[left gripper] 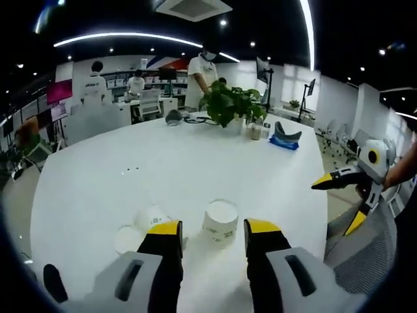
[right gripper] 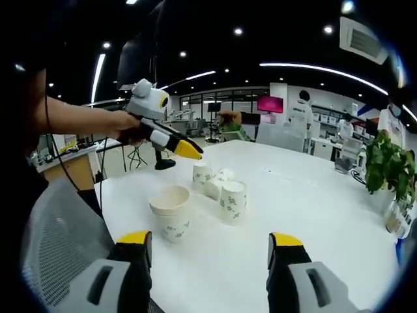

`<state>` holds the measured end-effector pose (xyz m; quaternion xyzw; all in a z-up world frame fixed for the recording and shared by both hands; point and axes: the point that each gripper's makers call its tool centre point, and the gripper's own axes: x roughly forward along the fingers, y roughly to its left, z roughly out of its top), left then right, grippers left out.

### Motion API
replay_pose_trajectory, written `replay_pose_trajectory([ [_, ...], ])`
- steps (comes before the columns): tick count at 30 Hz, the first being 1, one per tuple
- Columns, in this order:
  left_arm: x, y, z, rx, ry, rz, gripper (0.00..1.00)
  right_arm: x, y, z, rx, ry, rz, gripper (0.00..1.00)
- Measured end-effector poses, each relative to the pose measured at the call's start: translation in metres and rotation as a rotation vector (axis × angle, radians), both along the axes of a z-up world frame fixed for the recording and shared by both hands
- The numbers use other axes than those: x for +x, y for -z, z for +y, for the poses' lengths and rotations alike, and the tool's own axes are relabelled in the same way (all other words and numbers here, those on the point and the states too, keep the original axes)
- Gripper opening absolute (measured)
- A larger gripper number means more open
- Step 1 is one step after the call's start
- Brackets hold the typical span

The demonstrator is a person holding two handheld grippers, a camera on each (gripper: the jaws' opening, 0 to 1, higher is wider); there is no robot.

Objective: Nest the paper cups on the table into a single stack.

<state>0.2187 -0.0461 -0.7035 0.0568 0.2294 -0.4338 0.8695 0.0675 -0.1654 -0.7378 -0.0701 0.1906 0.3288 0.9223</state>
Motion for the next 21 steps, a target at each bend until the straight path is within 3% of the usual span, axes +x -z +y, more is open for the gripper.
replay_pose_trajectory([
  [4,0.023,0.006,0.008,-0.008,0.017,-0.019,0.32,0.000,0.001,0.000,-0.003,-0.002,0.007,0.73],
  [21,0.068,0.028,0.009,0.043,0.052,-0.016,0.35,-0.001,0.006,0.000,-0.008,-0.002,0.029,0.73],
])
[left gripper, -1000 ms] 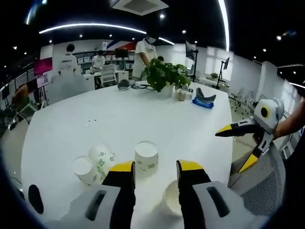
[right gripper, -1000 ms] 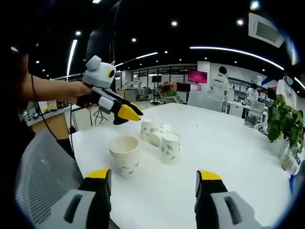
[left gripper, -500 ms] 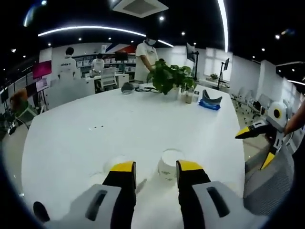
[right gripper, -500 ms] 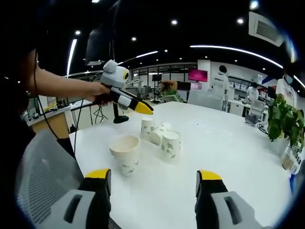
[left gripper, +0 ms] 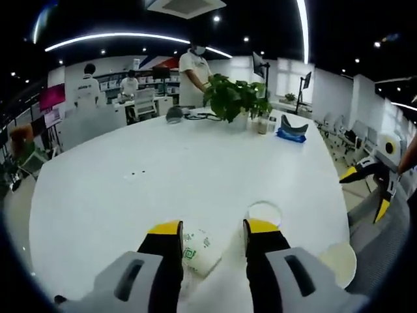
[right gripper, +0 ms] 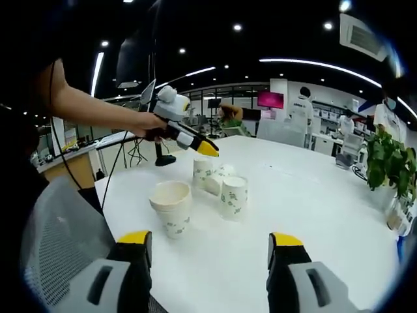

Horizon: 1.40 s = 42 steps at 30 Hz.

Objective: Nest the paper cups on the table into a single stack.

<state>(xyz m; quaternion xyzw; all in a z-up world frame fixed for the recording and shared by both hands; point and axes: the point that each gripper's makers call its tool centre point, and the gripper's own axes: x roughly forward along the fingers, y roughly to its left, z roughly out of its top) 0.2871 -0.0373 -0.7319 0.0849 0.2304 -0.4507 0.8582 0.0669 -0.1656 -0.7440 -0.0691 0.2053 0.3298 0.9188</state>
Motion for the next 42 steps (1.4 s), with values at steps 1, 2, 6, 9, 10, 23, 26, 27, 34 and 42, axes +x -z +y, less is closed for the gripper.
replay_pose_trajectory([
  [1,0.005,0.001,0.000,-0.003,-0.003,0.009,0.36,0.000,0.000,0.000,0.000,0.000,0.000,0.73],
  [2,0.008,0.003,0.000,-0.006,-0.005,0.018,0.36,0.000,0.000,0.000,-0.001,0.001,0.003,0.73],
  [6,0.019,0.005,-0.003,-0.001,0.009,0.027,0.38,0.000,0.002,-0.001,0.000,0.004,0.012,0.73],
  [9,0.022,0.009,-0.004,0.005,0.020,0.033,0.37,0.000,0.003,-0.001,0.002,0.006,0.017,0.73],
  [10,0.023,0.010,-0.005,0.011,0.023,0.034,0.36,0.000,0.003,-0.001,0.002,0.006,0.019,0.73],
  [23,0.055,0.040,-0.011,0.128,0.082,0.050,0.31,0.000,0.007,-0.002,0.004,0.009,0.039,0.72],
  [26,0.055,0.044,-0.012,0.144,0.096,0.073,0.27,0.000,0.009,-0.003,0.003,0.010,0.045,0.72],
  [27,0.056,0.046,-0.012,0.152,0.100,0.076,0.24,0.000,0.009,-0.003,0.003,0.011,0.047,0.72],
  [34,0.059,0.061,-0.018,0.163,0.117,0.157,0.16,0.002,0.010,-0.007,0.002,0.030,0.049,0.71],
  [42,0.046,0.059,-0.033,0.197,0.201,0.148,0.09,0.004,0.009,-0.010,0.010,0.050,0.048,0.70],
])
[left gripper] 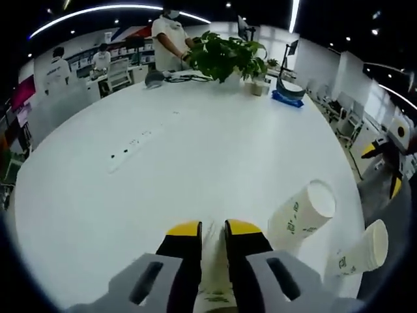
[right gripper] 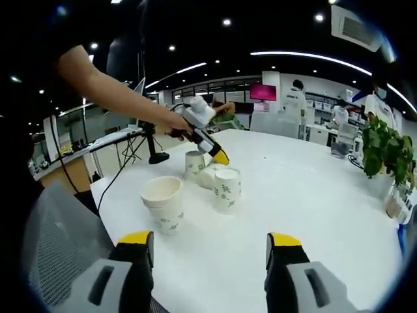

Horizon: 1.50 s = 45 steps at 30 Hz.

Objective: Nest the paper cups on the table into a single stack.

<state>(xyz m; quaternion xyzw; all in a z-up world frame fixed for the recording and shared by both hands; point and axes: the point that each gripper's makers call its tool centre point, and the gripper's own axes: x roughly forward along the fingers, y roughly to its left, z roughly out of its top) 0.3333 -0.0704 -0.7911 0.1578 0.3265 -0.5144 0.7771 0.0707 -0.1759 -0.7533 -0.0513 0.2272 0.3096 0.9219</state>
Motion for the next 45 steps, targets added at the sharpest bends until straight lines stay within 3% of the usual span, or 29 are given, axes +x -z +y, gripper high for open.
replay_pose_trajectory([
  [3,-0.002,0.000,-0.001,0.012,0.022,0.006,0.00,0.001,0.000,-0.001,0.000,0.006,-0.002,0.70],
  [11,-0.001,-0.004,0.000,0.042,0.042,0.031,0.00,0.002,-0.003,-0.003,0.007,0.019,-0.009,0.70],
  [24,0.010,-0.016,0.007,0.041,0.036,0.007,0.00,0.003,-0.005,-0.003,0.013,0.021,-0.018,0.70],
  [28,0.016,-0.015,0.009,0.054,0.048,-0.026,0.00,0.003,-0.004,-0.003,0.011,0.019,-0.019,0.70],
  [33,0.025,-0.013,0.017,0.064,0.040,-0.021,0.00,0.003,-0.005,-0.004,0.013,0.024,-0.020,0.70],
  [41,0.022,-0.013,0.018,0.043,0.033,0.046,0.15,0.004,-0.006,-0.004,0.013,0.024,-0.028,0.71],
  [45,0.016,-0.007,0.023,0.066,0.039,0.076,0.17,0.004,-0.006,-0.004,0.014,0.024,-0.028,0.71],
])
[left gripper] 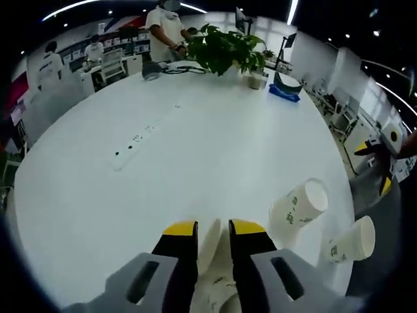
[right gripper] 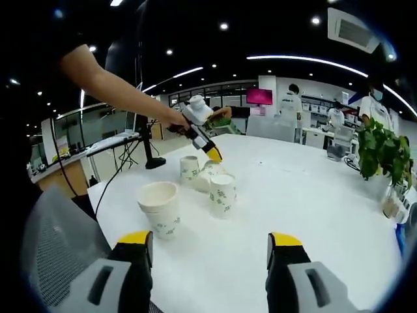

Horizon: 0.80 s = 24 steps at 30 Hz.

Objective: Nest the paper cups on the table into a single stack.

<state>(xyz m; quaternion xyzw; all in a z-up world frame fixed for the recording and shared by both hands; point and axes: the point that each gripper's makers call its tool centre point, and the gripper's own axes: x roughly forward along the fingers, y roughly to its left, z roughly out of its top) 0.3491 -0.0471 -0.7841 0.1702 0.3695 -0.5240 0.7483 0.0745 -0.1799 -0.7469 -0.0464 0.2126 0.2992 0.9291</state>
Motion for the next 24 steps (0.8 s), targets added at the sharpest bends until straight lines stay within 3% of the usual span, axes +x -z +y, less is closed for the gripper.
replay_pose_trajectory([
  [9,0.000,0.005,0.004,-0.015,0.007,0.053,0.10,0.001,0.001,-0.001,-0.004,0.003,0.000,0.72],
  [12,-0.005,0.006,0.001,-0.017,0.012,0.068,0.02,0.001,0.001,-0.002,-0.006,0.005,0.000,0.72],
  [24,-0.017,-0.001,-0.007,-0.019,0.057,0.083,0.00,0.002,-0.001,-0.001,-0.002,0.009,-0.007,0.72],
])
